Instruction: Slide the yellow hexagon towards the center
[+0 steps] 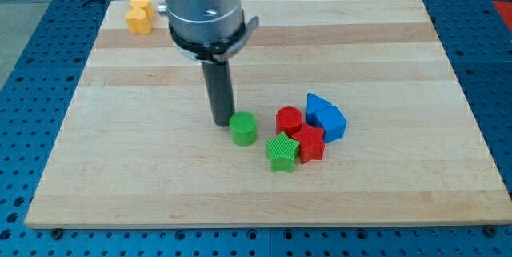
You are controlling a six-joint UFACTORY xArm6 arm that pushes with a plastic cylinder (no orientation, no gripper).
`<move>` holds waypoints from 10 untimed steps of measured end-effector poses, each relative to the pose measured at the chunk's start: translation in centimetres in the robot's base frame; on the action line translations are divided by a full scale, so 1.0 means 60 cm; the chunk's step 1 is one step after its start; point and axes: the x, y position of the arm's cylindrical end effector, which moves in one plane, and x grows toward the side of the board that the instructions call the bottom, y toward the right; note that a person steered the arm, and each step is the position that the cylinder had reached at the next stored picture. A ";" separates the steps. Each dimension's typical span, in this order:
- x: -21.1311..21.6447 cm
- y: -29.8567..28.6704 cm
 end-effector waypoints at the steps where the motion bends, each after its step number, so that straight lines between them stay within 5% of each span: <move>1: 0.009 0.021; 2: -0.011 0.004; 4: -0.212 -0.023; 5: -0.212 -0.101; 7: -0.251 -0.413; 8: -0.261 -0.419; 10: -0.484 -0.419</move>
